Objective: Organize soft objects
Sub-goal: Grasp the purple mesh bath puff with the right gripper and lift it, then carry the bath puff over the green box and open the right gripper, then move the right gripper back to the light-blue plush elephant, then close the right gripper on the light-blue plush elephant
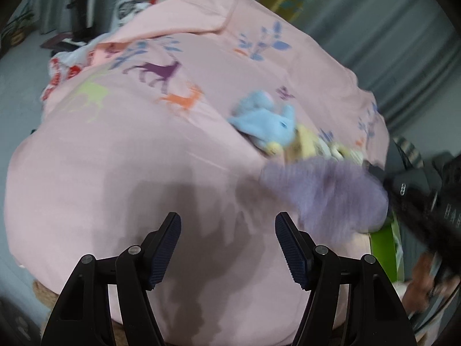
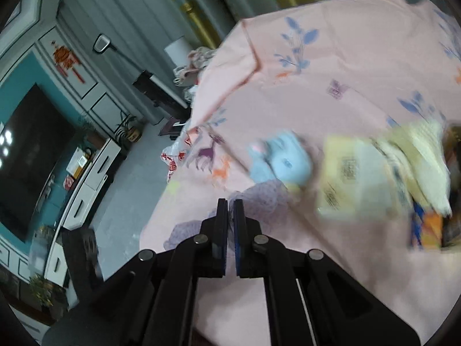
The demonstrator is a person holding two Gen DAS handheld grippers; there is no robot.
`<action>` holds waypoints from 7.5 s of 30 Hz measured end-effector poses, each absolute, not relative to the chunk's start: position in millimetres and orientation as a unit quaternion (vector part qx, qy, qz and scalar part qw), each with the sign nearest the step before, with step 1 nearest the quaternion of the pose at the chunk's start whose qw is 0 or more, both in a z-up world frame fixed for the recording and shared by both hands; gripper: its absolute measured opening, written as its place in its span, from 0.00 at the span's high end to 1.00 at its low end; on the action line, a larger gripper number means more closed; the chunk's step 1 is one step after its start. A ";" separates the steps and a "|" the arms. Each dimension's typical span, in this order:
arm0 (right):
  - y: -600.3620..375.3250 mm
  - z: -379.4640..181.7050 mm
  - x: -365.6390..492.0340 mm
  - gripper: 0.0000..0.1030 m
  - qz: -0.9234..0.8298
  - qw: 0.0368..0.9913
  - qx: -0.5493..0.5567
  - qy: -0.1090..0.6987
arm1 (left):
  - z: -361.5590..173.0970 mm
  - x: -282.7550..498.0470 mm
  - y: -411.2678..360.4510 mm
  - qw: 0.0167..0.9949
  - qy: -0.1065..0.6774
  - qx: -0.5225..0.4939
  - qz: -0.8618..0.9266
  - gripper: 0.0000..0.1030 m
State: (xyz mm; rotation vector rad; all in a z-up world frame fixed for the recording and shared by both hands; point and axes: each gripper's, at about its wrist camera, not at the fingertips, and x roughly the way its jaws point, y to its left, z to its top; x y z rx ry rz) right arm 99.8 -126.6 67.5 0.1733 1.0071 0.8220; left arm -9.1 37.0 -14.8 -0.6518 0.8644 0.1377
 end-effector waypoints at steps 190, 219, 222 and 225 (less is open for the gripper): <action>-337.6 86.8 88.5 0.06 0.155 0.892 0.178 0.386 | 23.3 57.1 -90.3 0.890 0.433 -0.142 0.020 0.25; -30.6 -9.3 240.6 0.67 0.256 0.807 -0.001 0.532 | -30.2 11.7 45.2 0.844 0.450 -0.269 0.116 0.25; -39.2 0.3 233.5 0.84 0.262 0.814 0.009 0.519 | -28.4 10.4 43.8 0.845 0.448 -0.268 0.117 0.25; -49.0 16.8 222.1 0.84 0.277 0.818 0.015 0.504 | -26.0 10.1 40.9 0.846 0.446 -0.268 0.114 0.25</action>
